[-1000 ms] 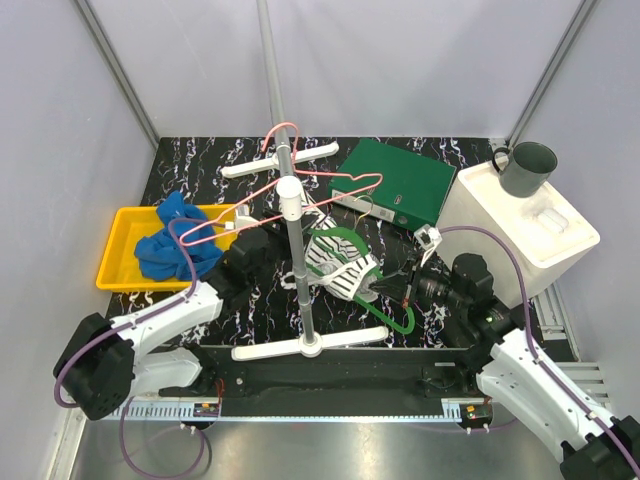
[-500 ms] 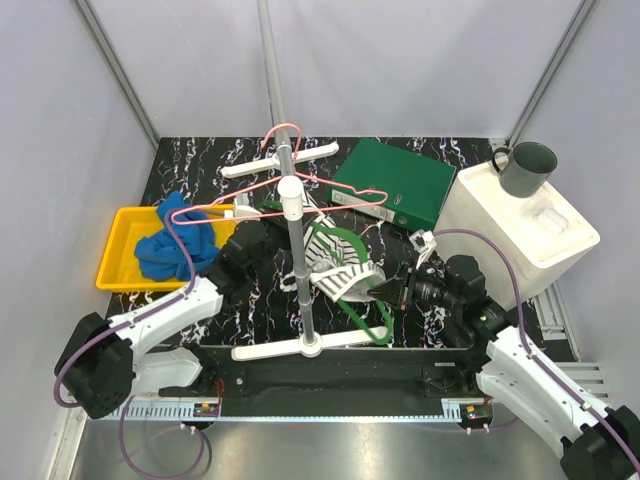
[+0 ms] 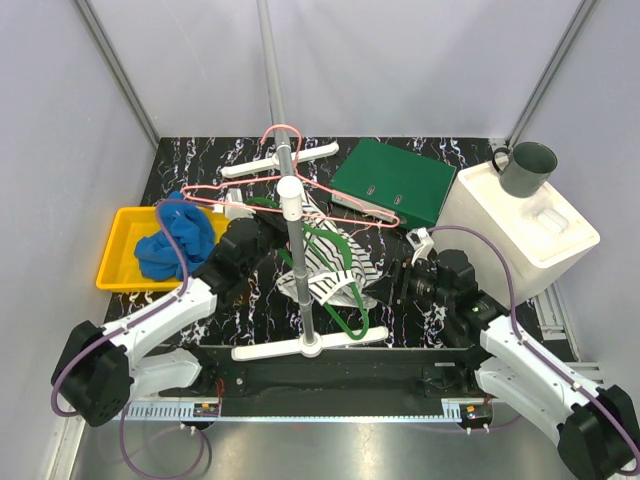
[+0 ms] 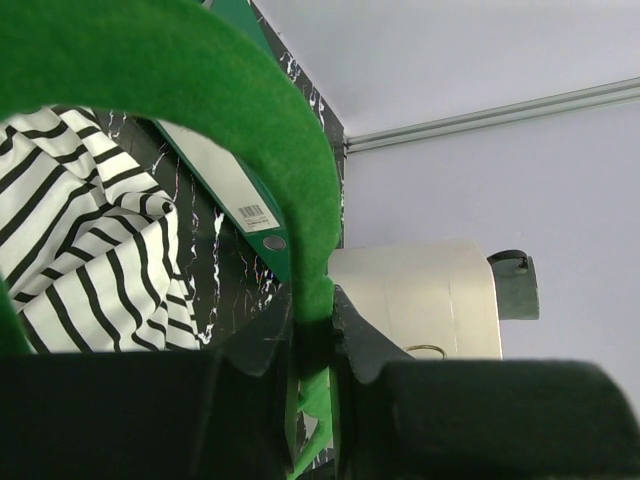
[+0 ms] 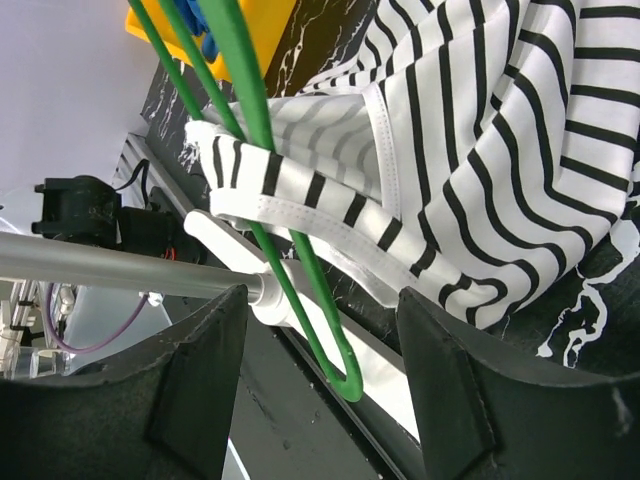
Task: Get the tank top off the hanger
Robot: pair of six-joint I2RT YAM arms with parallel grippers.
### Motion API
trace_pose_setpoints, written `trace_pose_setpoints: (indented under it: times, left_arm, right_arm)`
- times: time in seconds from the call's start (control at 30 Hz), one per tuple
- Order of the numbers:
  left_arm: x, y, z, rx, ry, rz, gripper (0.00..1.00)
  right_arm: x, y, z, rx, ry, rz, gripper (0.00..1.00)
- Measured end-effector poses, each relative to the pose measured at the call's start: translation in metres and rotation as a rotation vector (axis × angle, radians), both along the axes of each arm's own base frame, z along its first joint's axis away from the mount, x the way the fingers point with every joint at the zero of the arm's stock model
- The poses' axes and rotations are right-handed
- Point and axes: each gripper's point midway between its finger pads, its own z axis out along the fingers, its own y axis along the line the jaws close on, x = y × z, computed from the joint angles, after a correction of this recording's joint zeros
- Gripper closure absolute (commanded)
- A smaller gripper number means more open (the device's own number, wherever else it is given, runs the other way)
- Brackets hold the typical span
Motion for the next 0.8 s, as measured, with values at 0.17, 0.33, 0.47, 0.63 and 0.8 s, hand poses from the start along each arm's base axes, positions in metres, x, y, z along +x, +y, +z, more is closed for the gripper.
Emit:
trace_pose_setpoints:
  times: [0.17,0.33,0.47,0.63,0.8]
  left_arm:
    - [0.003,-0.002,-0.002,-0.008,0.002,-0.021,1.00]
    - [0.004,-0.003,-0.006,-0.005,0.015,-0.040,1.00]
    - [0.004,-0.003,-0.005,-0.010,0.015,-0.050,1.00]
    - [0.004,-0.005,-0.003,-0.022,0.011,-0.067,1.00]
    - [0.005,-0.010,-0.002,-0.038,0.007,-0.086,1.00]
  right_arm:
    - [0.010,0.004,-0.003,-0.017,0.012,-0.004,0.35]
    - [0.021,0.005,-0.009,-0.039,0.002,-0.021,0.34]
    - [0.028,0.002,-0.020,-0.076,0.007,-0.049,0.33]
    - [0.036,0.005,-0.024,-0.080,-0.003,-0.056,0.38]
    - [0.037,0.011,-0.025,-0.057,-0.004,-0.033,0.48]
